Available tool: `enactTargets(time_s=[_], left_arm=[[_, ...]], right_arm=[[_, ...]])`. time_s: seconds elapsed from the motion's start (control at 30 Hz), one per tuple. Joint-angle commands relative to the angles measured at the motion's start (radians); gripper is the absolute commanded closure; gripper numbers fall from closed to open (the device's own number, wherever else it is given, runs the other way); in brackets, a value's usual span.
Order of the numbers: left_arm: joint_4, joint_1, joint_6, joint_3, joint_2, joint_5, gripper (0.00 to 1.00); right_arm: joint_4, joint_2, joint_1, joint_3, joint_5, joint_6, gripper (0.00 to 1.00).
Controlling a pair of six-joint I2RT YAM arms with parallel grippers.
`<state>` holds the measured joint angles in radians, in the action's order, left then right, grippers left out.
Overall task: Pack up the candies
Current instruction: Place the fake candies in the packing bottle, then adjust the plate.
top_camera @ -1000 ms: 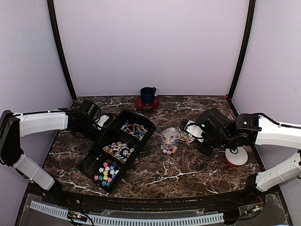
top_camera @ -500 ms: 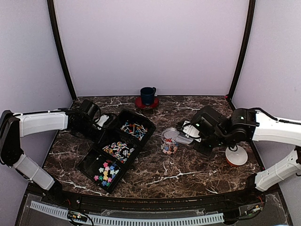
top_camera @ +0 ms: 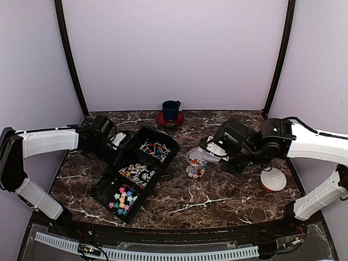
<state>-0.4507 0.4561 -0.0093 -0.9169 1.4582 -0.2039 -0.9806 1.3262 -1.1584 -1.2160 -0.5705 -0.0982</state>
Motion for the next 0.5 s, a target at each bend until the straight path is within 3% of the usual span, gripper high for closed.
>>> enactTargets(time_s=[0.0,0.27,0.47], left_arm=[[0.034,-0.005,-0.021,-0.061,-0.050,-0.042,1.00],[-0.006,-0.006,-0.016,-0.080,-0.014,-0.038,1.00],[0.047,-0.006,-0.042,-0.053,-0.024,-0.174,1.00]], right_arm=[[0.010,0.027,-0.016,-0.056,-0.059,-0.028,1.00],[0.065,0.164,-0.031,-0.252,-0.026,-0.125,1.00],[0.027,0.334,-0.043,-0.436,-0.094,-0.142,1.00]])
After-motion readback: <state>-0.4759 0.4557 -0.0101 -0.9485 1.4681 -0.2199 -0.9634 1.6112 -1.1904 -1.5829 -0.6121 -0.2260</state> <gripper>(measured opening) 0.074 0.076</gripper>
